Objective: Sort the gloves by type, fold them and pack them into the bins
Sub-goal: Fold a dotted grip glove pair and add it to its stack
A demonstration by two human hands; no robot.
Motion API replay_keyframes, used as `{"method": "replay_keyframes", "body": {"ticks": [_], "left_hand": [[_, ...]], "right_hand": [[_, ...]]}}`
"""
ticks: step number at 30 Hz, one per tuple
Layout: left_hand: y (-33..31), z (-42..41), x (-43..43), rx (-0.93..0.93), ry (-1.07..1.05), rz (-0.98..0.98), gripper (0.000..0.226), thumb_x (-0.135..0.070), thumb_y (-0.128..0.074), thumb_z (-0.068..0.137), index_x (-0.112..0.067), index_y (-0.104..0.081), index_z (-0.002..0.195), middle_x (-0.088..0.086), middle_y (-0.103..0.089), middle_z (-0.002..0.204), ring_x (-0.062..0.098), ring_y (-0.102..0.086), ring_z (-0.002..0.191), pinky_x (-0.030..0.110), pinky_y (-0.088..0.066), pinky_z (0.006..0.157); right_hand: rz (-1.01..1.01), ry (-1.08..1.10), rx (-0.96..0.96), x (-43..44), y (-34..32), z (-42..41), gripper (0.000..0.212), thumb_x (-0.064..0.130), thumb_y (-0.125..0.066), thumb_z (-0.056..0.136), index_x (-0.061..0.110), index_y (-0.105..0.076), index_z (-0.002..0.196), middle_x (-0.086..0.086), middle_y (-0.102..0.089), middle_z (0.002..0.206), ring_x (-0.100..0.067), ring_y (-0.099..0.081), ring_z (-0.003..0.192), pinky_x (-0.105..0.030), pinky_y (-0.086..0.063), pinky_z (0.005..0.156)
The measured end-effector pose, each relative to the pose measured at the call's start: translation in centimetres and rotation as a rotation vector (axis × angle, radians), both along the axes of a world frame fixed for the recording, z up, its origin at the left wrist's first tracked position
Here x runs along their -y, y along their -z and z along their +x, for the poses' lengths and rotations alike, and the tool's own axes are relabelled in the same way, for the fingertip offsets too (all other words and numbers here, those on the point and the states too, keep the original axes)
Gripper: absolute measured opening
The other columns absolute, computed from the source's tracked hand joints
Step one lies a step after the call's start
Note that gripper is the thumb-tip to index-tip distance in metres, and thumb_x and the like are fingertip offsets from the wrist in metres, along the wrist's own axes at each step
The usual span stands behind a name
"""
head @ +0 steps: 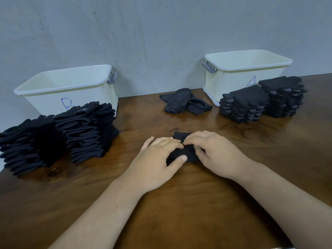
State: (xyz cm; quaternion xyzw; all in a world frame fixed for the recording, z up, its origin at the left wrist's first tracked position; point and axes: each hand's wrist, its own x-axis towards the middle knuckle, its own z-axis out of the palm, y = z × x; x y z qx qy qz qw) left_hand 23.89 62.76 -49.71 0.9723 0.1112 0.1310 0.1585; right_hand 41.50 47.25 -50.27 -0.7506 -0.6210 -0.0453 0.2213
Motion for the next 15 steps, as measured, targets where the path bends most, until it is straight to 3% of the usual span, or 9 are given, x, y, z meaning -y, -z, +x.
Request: {"method": "replay_keyframes", "body": {"ticks": [2,5,7,9,11,13,15], "left_hand": [[0.0,-0.1,-0.5,0.016,0.068,0.065,0.041,-0.060,-0.055,0.102,-0.041,-0.061,0.139,-0.023,-0.052,0.153,-0.001,-0.027,0.152,0.041,-0.014,0.131],[0.2,-0.1,-0.9,0.117,0.083,0.149,0.030,-0.049,-0.059,0.102,-0.034,-0.071,0.126,-0.017,-0.064,0.138,0.005,-0.042,0.142,0.036,-0.029,0.125],[0.1,0.1,-0.8,0.157,0.071,0.179,0.027,-0.043,-0.057,0.105,-0.030,-0.071,0.123,-0.014,-0.069,0.129,0.008,-0.050,0.134,0.032,-0.033,0.120],[-0.2,0.2,-0.3,0.194,0.052,0.196,0.025,-0.039,-0.054,0.108,-0.026,-0.069,0.122,-0.010,-0.070,0.124,0.010,-0.055,0.127,0.033,-0.037,0.119],[-0.7,0.1,0.1,0.230,0.009,0.192,0.023,-0.037,-0.051,0.109,-0.025,-0.066,0.121,-0.008,-0.070,0.119,0.010,-0.058,0.120,0.033,-0.039,0.117],[-1.1,-0.1,0.5,0.278,-0.041,0.123,0.020,-0.039,-0.050,0.109,-0.027,-0.063,0.119,-0.009,-0.069,0.111,0.008,-0.061,0.109,0.026,-0.043,0.108],[-1.7,-0.4,0.9,0.332,-0.104,-0.104,0.015,-0.042,-0.055,0.107,-0.032,-0.059,0.117,-0.015,-0.070,0.103,0.004,-0.066,0.098,0.020,-0.053,0.087]], "right_hand": [[0.003,-0.010,-0.008,0.3,-0.1,0.1,0.036,0.012,-0.056,0.104,0.029,-0.073,0.129,0.017,-0.068,0.134,-0.004,-0.061,0.122,-0.024,-0.035,0.119],[0.010,-0.003,0.006,0.5,-0.5,-0.1,0.033,0.045,-0.053,0.104,0.034,-0.073,0.127,0.022,-0.066,0.132,0.000,-0.059,0.122,-0.010,-0.014,0.117],[-0.017,-0.007,0.039,0.3,-0.5,-0.3,0.041,0.061,-0.056,0.099,0.035,-0.073,0.125,0.022,-0.066,0.130,0.000,-0.059,0.123,-0.020,-0.019,0.121],[0.005,-0.016,0.037,0.1,-0.6,-0.3,0.032,0.054,-0.062,0.099,0.036,-0.072,0.123,0.023,-0.069,0.123,0.002,-0.061,0.117,-0.030,-0.029,0.122],[0.057,-0.019,-0.049,0.1,-1.0,-0.5,0.019,0.042,-0.065,0.103,0.036,-0.074,0.119,0.024,-0.073,0.109,0.002,-0.064,0.101,-0.029,-0.040,0.111],[0.112,-0.036,-0.265,0.5,-1.3,-0.7,0.012,0.034,-0.069,0.104,0.035,-0.077,0.113,0.020,-0.075,0.098,-0.005,-0.067,0.090,-0.028,-0.051,0.089],[0.169,-0.050,-0.577,0.7,-1.9,-0.9,0.011,0.026,-0.074,0.101,0.030,-0.080,0.109,0.012,-0.078,0.096,-0.010,-0.072,0.089,-0.027,-0.055,0.079]]}}
